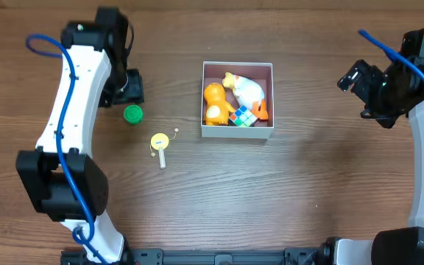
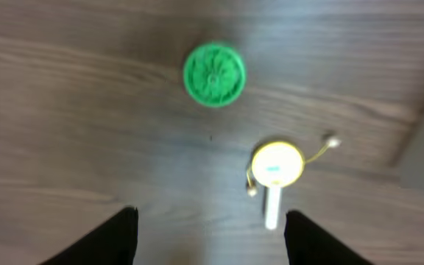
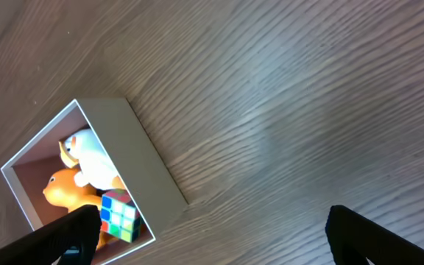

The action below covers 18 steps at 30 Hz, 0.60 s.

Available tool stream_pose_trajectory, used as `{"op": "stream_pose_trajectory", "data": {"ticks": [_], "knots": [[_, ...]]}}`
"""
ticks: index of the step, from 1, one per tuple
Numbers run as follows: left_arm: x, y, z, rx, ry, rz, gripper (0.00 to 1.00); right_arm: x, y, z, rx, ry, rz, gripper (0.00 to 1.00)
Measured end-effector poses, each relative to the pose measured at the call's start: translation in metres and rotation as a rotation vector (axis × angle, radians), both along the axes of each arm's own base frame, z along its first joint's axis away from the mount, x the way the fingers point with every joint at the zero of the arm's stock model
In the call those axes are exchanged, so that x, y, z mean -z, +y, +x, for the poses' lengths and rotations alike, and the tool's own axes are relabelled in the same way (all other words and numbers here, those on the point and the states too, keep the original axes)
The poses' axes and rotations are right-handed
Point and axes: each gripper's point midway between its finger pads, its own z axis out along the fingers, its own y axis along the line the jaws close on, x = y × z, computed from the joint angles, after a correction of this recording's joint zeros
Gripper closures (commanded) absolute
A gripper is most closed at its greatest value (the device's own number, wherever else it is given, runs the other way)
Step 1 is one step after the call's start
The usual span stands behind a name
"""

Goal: Pack container
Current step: 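Move the left gripper to the green round toy and grasp it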

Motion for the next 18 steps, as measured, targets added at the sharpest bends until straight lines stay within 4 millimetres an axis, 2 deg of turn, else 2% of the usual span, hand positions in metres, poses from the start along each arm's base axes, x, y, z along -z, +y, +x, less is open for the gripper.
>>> {"op": "stream_pose_trajectory", "data": {"ticks": [1, 4, 7, 10, 11, 15, 18], "knots": [[0.026, 0.003, -0.005, -0.003, 0.034, -0.013, 0.34, 0.0, 0.0, 0.0, 0.001, 0.001, 0.001, 0.0], [0.064, 0.006, -0.002, 0.018, 0.016, -0.028, 0.34, 0.0, 0.0, 0.0, 0.001, 0.002, 0.001, 0.0], [0.1, 0.007, -0.01, 0.088, 0.031, -0.029, 0.31, 0.0, 0.0, 0.0, 0.0, 0.002, 0.001, 0.0], [0.111, 0.011, 0.012, 0.099, -0.078, -0.025, 0.23, 0.0, 0.0, 0.0, 0.0, 0.001, 0.001, 0.0], [0.112, 0.012, 0.015, 0.098, -0.088, -0.024, 0.21, 0.0, 0.0, 0.0, 0.0, 0.001, 0.001, 0.0], [0.118, 0.014, 0.037, 0.1, -0.182, -0.019, 0.2, 0.0, 0.0, 0.0, 0.0, 0.001, 0.001, 0.0], [0.141, 0.014, 0.036, 0.099, -0.14, -0.022, 0.21, 0.0, 0.0, 0.0, 0.0, 0.001, 0.0, 0.0]]}}
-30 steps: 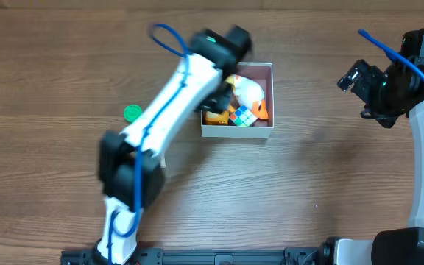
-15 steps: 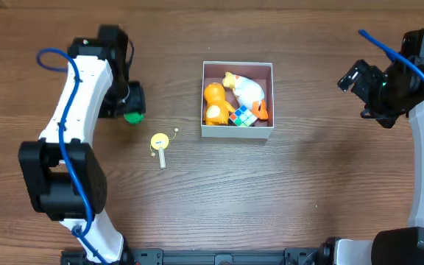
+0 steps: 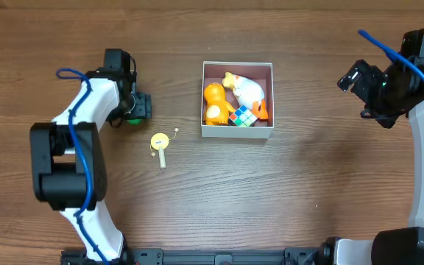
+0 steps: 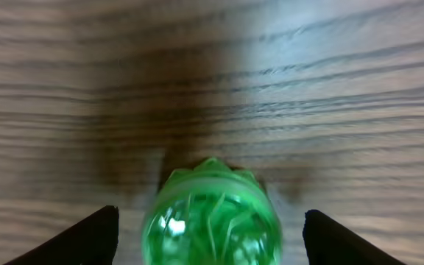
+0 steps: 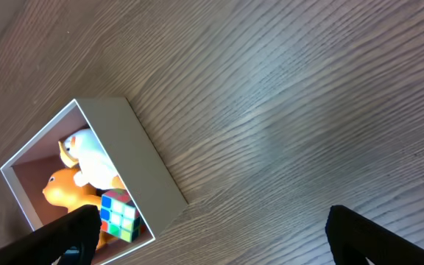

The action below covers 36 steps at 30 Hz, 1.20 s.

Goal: Pack container
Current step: 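Move the left gripper to the green round toy and grasp it, then carry the green toy into the box and release it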

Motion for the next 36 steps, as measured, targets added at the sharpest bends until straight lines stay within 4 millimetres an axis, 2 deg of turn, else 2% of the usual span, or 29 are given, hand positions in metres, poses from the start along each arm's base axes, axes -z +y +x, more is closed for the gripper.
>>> {"op": "stream_pose_trajectory", "data": {"ticks": [1, 4, 7, 12, 15, 20, 22, 25, 27, 28, 29, 31, 32, 34, 36], "knots": [[0.006, 0.0, 0.002, 0.004, 0.006, -0.001, 0.21, 0.0, 0.0, 0.0, 0.0, 0.0, 0.0, 0.0], [0.007, 0.0, 0.004, 0.012, -0.002, 0.002, 0.25, 0.0, 0.0, 0.0, 0.0, 0.0, 0.0, 0.0], [0.007, 0.0, 0.006, 0.018, -0.01, 0.003, 0.42, 0.0, 0.0, 0.0, 0.0, 0.0, 0.0, 0.0], [0.006, 0.0, 0.009, 0.022, -0.02, 0.001, 0.48, 0.0, 0.0, 0.0, 0.0, 0.0, 0.0, 0.0], [0.005, -0.001, 0.009, 0.022, -0.02, 0.001, 0.58, 0.0, 0.0, 0.0, 0.0, 0.0, 0.0, 0.0], [0.002, -0.002, 0.006, 0.024, 0.042, -0.008, 0.67, 0.0, 0.0, 0.0, 0.0, 0.0, 0.0, 0.0], [-0.008, -0.006, 0.003, 0.026, 0.083, -0.031, 0.69, 0.0, 0.0, 0.0, 0.0, 0.001, 0.0, 0.0], [-0.046, -0.014, 0.012, 0.04, 0.094, -0.05, 0.7, 0.0, 0.0, 0.0, 0.0, 0.001, 0.001, 0.0], [-0.08, -0.031, 0.022, 0.078, 0.065, -0.054, 0.7, 0.0, 0.0, 0.0, 0.0, -0.002, 0.001, 0.0], [-0.102, -0.048, 0.027, 0.118, 0.043, -0.059, 0.7, 0.0, 0.0, 0.0, 0.0, -0.002, 0.0, 0.0], [-0.115, -0.063, 0.026, 0.152, 0.037, -0.06, 0.69, 0.0, 0.0, 0.0, 0.0, 0.0, 0.0, 0.0], [-0.145, -0.115, 0.024, 0.256, -0.006, -0.071, 0.64, 0.0, 0.0, 0.0, 0.0, 0.0, 0.0, 0.0], [-0.155, -0.143, 0.023, 0.297, -0.04, -0.083, 0.63, 0.0, 0.0, 0.0, 0.0, 0.0, 0.001, 0.0], [-0.159, -0.189, 0.017, 0.347, -0.078, -0.11, 0.63, 0.0, 0.0, 0.0, 0.0, 0.0, 0.0, 0.0], [-0.161, -0.222, 0.016, 0.365, -0.121, -0.145, 0.61, 0.0, 0.0, 0.0, 0.0, 0.0, 0.001, 0.0]]}}
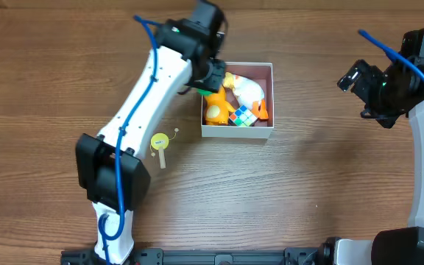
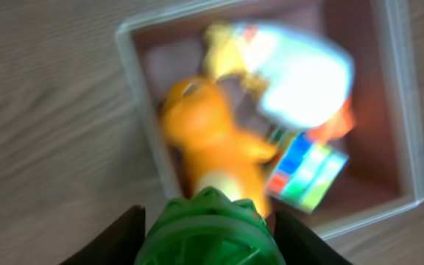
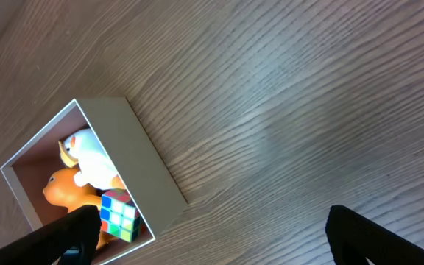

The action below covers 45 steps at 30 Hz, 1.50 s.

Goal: Pack container
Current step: 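Carry the green toy into the box and release it, then grasp the yellow hand fan by its white handle with the left gripper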

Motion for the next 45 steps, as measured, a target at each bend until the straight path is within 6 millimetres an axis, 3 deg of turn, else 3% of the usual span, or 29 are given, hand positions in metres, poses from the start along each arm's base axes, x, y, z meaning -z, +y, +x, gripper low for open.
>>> {"op": "stream_pose_trajectory", "data": {"ticks": [2, 4, 5, 6, 9, 11, 13, 14, 15, 17, 19, 20, 21, 23, 25, 29, 31, 34, 36, 40, 43, 45], "knots": [[0.002, -0.028, 0.006, 0.01, -0.047, -0.04, 0.53, 0.0, 0.0, 0.0, -0.001, 0.0, 0.0, 0.0], [0.022, -0.052, 0.011, 0.025, -0.048, -0.053, 0.44, 0.0, 0.0, 0.0, 0.0, 0.0, 0.0, 0.0], [0.036, -0.06, 0.01, 0.026, -0.028, -0.05, 0.31, 0.0, 0.0, 0.0, 0.0, 0.0, 0.0, 0.0], [0.05, -0.064, 0.01, 0.025, -0.006, -0.044, 0.28, 0.0, 0.0, 0.0, 0.0, 0.0, 0.0, 0.0], [0.075, -0.061, 0.009, 0.002, 0.043, -0.022, 0.19, 0.0, 0.0, 0.0, 0.0, 0.0, 0.0, 0.0], [0.068, -0.051, 0.01, -0.018, 0.059, -0.013, 0.2, 0.0, 0.0, 0.0, 0.0, 0.0, -0.001, 0.0], [0.042, -0.034, 0.011, -0.048, 0.079, -0.008, 0.32, 0.0, 0.0, 0.0, -0.001, 0.0, -0.001, 0.0], [0.019, -0.023, 0.013, -0.068, 0.071, -0.017, 0.38, 0.0, 0.0, 0.0, 0.0, -0.001, 0.0, 0.0], [-0.024, -0.004, 0.012, -0.1, 0.033, -0.043, 0.38, 0.0, 0.0, 0.0, 0.0, 0.0, 0.0, 0.0], [-0.076, 0.034, -0.018, -0.13, 0.027, -0.019, 0.36, 0.0, 0.0, 0.0, 0.0, 0.0, 0.0, 0.0], [-0.112, 0.065, -0.049, -0.15, -0.005, 0.039, 0.33, 0.0, 0.0, 0.0, 0.0, 0.0, 0.0, 0.0], [-0.117, 0.069, -0.052, -0.152, -0.019, 0.05, 0.33, 0.0, 0.0, 0.0, 0.0, 0.0, 0.0, 0.0], [-0.113, 0.074, -0.057, -0.152, -0.007, 0.076, 0.33, 0.0, 0.0, 0.0, 0.0, 0.0, 0.0, 0.0], [-0.087, 0.081, -0.062, -0.15, 0.069, 0.131, 0.36, 0.0, 0.0, 0.0, 0.0, 0.0, 0.0, 0.0], [-0.037, 0.098, -0.079, -0.158, 0.233, 0.231, 0.41, 0.0, 0.0, 0.0, -0.001, 0.0, 0.0, 0.0], [0.066, 0.127, -0.101, -0.211, 0.448, 0.291, 0.4, 0.0, 0.0, 0.0, 0.0, 0.001, 0.0, 0.0], [0.097, 0.127, -0.103, -0.231, 0.466, 0.243, 0.41, 0.0, 0.0, 0.0, 0.0, 0.001, 0.0, 0.0], [0.139, 0.124, -0.128, -0.254, 0.534, 0.203, 0.51, 0.0, 0.0, 0.0, -0.001, 0.0, 0.0, 0.0], [0.157, 0.123, -0.139, -0.274, 0.558, 0.183, 0.53, 0.001, 0.0, 0.0, 0.0, 0.002, 0.0, 0.0], [0.171, 0.123, -0.15, -0.331, 0.579, 0.172, 0.53, 0.001, 0.0, 0.0, 0.0, 0.002, 0.0, 0.0], [0.171, 0.122, -0.149, -0.355, 0.578, 0.168, 0.76, 0.001, 0.0, 0.0, 0.0, 0.003, 0.0, 0.0], [0.171, 0.123, -0.149, -0.361, 0.58, 0.168, 0.84, 0.001, 0.0, 0.0, 0.0, 0.001, 0.0, 0.0]]}}
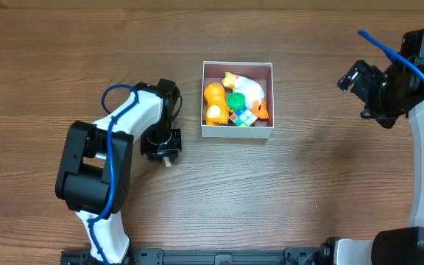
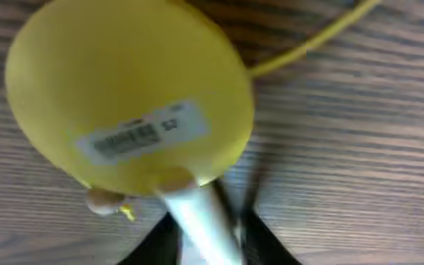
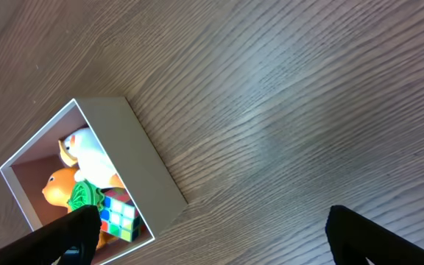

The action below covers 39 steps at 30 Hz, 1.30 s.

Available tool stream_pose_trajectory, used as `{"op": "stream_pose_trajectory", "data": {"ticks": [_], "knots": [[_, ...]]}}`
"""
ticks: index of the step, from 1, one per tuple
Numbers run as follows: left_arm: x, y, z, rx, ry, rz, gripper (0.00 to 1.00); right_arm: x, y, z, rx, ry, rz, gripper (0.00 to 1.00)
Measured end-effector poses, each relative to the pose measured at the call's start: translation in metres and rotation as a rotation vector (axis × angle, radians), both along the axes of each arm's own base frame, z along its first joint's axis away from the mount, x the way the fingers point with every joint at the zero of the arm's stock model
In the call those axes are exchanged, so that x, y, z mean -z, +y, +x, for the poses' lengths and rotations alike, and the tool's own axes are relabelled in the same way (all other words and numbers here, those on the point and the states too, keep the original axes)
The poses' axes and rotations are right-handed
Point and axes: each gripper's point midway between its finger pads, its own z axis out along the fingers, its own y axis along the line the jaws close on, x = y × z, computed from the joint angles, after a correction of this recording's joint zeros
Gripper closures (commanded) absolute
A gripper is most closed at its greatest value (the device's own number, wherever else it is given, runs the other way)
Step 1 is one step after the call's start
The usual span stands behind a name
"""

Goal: Pack container
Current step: 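Grasp the yellow hand fan by its white handle with the left gripper, then carry the yellow fan into the box and release it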

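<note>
The white box (image 1: 238, 129) holds an orange figure (image 1: 213, 103), a white duck (image 1: 250, 88), a colour cube (image 1: 244, 116) and a green ribbed ball (image 1: 235, 101). In the right wrist view the box (image 3: 149, 165) shows at the left with the green ball (image 3: 84, 197) inside. Left of the box, my left gripper (image 1: 161, 144) covers a yellow disc toy, whose white handle tip (image 1: 166, 162) pokes out. The left wrist view shows the yellow disc (image 2: 127, 99) close up, its white handle (image 2: 197, 224) between my left gripper (image 2: 208, 235), whose dark fingers press on both sides. My right gripper (image 1: 361, 88) hangs open at the far right.
The wooden table (image 1: 308, 191) bears only the box and the yellow toy. A thin yellow cord (image 2: 311, 40) trails from the disc. The left arm's blue cable (image 1: 112, 96) loops beside its wrist.
The green ball has left my left gripper and now lies in the box. My left gripper has moved from the box's left rim to the yellow toy and shut on its handle. The right arm is still.
My left gripper stood open beside the green ball on the table, then straddled it. Later it held the ball over the box's left edge. Now the ball rests among the toys in the box, and that gripper grips the yellow toy's handle.
</note>
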Motion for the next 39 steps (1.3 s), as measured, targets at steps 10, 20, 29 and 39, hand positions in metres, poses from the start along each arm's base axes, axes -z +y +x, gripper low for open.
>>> {"op": "stream_pose_trajectory", "data": {"ticks": [10, 20, 29, 39], "knots": [[-0.036, -0.004, 0.01, 0.011, 0.012, -0.008, 0.87, 0.0, 0.0, 0.0, 0.0, 0.0, 0.0, 0.0], [-0.222, -0.096, 0.135, 0.308, -0.733, -0.244, 0.88, 0.0, 0.0, 0.0, 0.0, 0.001, 0.0, 0.0], [-0.156, -0.15, 0.178, 0.648, -0.787, -0.249, 0.96, 0.0, 0.0, 0.0, 0.0, 0.0, 0.0, 0.0], [-0.113, -0.149, 0.177, 1.223, -0.725, -0.195, 0.92, 0.0, 0.0, 0.0, 0.0, 0.0, 0.0, 0.0]]}}
